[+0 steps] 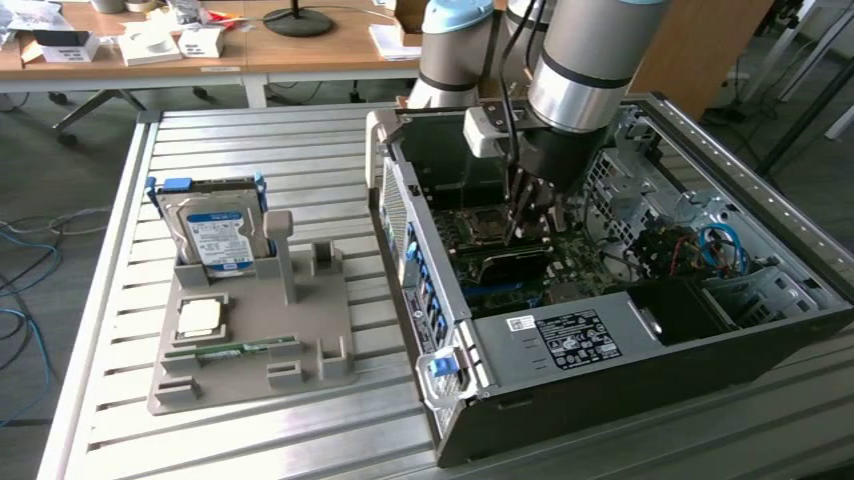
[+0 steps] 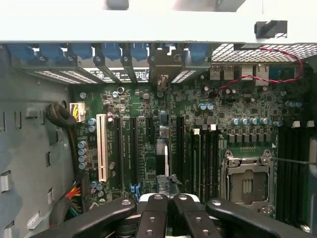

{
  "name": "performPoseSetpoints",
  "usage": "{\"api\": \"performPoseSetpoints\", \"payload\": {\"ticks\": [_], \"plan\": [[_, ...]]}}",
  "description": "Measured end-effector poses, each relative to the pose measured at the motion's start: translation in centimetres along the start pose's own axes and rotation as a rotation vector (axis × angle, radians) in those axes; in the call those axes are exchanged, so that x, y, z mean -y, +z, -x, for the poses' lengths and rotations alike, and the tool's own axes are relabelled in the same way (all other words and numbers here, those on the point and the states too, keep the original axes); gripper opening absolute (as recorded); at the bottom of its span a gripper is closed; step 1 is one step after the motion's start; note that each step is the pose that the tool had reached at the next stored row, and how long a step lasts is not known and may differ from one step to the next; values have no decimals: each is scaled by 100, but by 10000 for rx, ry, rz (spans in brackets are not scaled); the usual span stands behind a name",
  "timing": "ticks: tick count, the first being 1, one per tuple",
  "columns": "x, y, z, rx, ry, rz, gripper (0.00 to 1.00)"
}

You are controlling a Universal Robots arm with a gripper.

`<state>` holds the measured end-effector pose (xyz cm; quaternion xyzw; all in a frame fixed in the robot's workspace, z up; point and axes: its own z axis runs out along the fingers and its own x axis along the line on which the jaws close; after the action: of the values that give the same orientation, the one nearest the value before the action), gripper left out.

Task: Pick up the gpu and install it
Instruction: 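Press down on the gpu until it lock into place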

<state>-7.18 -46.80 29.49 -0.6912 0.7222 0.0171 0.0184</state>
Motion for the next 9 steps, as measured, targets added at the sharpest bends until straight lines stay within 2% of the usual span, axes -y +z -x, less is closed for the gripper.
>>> {"api": "performPoseSetpoints", "payload": {"ticks": [9], "plan": [[-64,22,33,1,2,-5,11]]}}
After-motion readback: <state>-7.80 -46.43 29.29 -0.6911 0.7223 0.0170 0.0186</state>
